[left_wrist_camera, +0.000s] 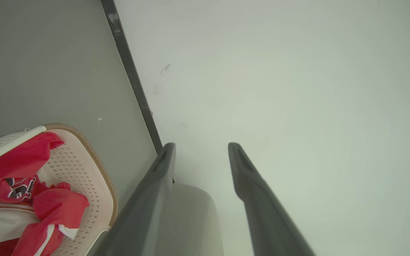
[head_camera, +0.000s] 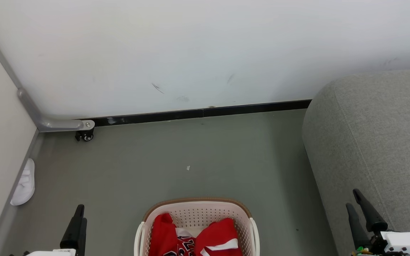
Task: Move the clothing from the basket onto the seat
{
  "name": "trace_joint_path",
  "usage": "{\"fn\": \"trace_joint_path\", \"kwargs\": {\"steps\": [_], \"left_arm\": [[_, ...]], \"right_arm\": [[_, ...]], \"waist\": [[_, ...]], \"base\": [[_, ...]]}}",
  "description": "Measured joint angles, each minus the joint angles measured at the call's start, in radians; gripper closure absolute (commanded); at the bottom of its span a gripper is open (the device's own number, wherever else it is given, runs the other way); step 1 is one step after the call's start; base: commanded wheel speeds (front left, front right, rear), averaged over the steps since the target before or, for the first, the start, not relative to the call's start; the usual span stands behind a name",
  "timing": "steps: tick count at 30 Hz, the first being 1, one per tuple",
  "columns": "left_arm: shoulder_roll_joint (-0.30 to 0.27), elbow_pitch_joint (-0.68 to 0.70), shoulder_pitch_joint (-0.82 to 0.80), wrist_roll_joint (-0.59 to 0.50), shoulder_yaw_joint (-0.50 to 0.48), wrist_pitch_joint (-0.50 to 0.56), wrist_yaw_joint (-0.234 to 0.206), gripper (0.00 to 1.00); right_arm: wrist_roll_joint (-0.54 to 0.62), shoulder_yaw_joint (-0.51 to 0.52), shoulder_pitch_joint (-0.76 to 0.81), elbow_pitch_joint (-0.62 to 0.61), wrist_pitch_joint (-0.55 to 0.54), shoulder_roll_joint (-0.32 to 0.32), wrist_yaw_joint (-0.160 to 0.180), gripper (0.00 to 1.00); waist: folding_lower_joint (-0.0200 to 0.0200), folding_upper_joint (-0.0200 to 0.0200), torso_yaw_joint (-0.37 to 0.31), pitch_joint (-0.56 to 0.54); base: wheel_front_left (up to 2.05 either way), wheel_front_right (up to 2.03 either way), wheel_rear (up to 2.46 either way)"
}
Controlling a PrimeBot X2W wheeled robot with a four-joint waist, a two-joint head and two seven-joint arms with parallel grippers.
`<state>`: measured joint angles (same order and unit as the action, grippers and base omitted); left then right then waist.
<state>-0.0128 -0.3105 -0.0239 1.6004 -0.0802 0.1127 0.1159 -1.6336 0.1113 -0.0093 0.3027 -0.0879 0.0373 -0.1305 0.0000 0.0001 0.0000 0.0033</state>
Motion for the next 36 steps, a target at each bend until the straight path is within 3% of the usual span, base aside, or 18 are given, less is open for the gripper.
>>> {"fn": "trace_joint_path", "kwargs": {"steps": [17,24,36], "left_arm": [[0.001,0.037,-0.001,-0.03,0.003,-0.044,0.0,0.0],[-0.005,0.053,-0.009,-0.049,0.014,-0.063,0.0,0.0],[-0.041,0.09,-0.011,-0.149,0.041,-0.117,0.001,0.0]], "right_arm": [[0.01,-0.015,0.0,-0.039,0.037,-0.001,0.0,0.0],[0.033,-0.03,-0.017,-0.061,0.055,0.0,0.0,0.0],[0.135,-0.068,-0.031,-0.1,0.107,0.03,0.0,0.0]], "waist": [[0.0007,0.0,0.0,0.003],[0.004,0.0,0.0,0.002],[0.0145,0.0,0.0,-0.002]], "base": [[0.0,0.0,0.0],[0.0,0.0,0.0],[0.0,0.0,0.0]]}}
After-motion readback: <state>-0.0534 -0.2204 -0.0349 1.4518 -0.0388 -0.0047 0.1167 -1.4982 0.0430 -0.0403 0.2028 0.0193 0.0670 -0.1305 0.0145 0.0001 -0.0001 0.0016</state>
